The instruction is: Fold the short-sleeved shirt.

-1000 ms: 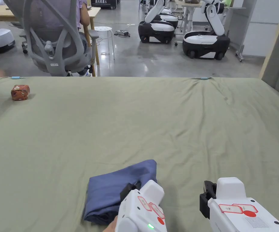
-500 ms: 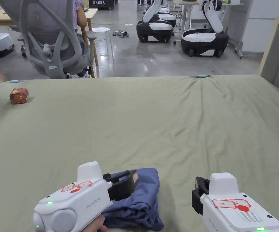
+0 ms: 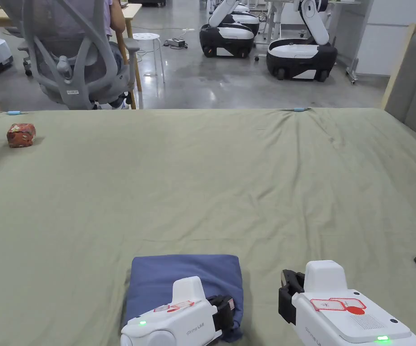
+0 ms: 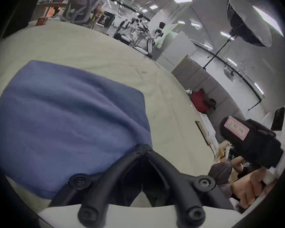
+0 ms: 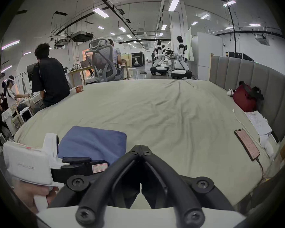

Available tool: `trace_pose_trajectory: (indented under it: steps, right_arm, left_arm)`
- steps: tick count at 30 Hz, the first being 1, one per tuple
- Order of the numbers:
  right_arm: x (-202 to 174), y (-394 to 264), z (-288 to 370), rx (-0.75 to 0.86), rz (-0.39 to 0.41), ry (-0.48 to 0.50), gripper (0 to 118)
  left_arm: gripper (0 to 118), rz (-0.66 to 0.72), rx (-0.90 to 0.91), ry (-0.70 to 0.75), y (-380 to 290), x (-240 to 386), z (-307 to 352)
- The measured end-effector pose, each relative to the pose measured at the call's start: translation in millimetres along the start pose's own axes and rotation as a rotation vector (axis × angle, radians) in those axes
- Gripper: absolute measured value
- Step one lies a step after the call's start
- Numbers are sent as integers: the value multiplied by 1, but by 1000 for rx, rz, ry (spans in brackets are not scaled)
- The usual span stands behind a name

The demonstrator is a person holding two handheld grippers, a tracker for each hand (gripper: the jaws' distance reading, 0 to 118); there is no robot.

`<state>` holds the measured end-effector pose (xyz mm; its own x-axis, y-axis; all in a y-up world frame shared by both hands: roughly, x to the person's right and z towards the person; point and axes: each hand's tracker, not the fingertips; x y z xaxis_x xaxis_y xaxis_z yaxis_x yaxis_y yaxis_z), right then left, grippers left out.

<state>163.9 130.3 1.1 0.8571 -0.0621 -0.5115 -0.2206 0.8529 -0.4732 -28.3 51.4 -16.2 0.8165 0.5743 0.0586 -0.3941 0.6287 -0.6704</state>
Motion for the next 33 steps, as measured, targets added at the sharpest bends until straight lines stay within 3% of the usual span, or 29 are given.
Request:
trace_pose_trajectory:
  steps: [5, 7, 11, 13, 15, 16, 17, 20, 23, 25, 27, 28, 29, 33]
  right_arm:
    - [-14, 10, -27, -63, -52, 147, 0]
    - [-19, 12, -43, -97, -126, 222, 0]
    - [-18, 7, -76, -167, -333, 391, 0]
    - [-12, 0, -91, -205, -413, 429, 0]
    - [-8, -12, -105, -256, -394, 359, 0]
    - [-7, -17, -111, -265, -332, 259, 0]
    - [-9, -22, -114, -264, -248, 198, 0]
    - [-8, -22, -112, -235, -219, 189, 0]
    - [-20, -23, -115, -206, -85, 132, 0]
    - [-25, -25, -116, -196, -68, 125, 0]
    - [-31, -27, -115, -172, -11, 107, 0]
    - [-36, -28, -115, -166, 30, 92, 0]
    - [-43, -28, -114, -165, 78, 66, 0]
    - [-70, -13, -103, -124, 135, 67, 0]
  left_arm:
    - [0, -19, 110, -9, 25, -3, 56]
    - [5, 1, 163, 15, 33, -20, 83]
    - [36, 77, 209, 114, 43, -71, 125]
    - [62, 139, 203, 167, 44, -96, 133]
    - [86, 183, 203, 179, 44, -119, 134]
    - [96, 216, 206, 161, 43, -128, 133]
    - [98, 260, 193, 122, 43, -136, 131]
    - [98, 373, 180, -4, 41, -157, 113]
    - [98, 457, 82, -126, 39, -156, 77]
    - [97, 536, 55, -252, 33, -158, 51]
    - [79, 596, 53, -294, 36, -161, 34]
    - [45, 601, 29, -249, 38, -160, 28]
    - [29, 568, 16, -181, 39, -157, 25]
    - [27, 445, 38, -126, 44, -129, 52]
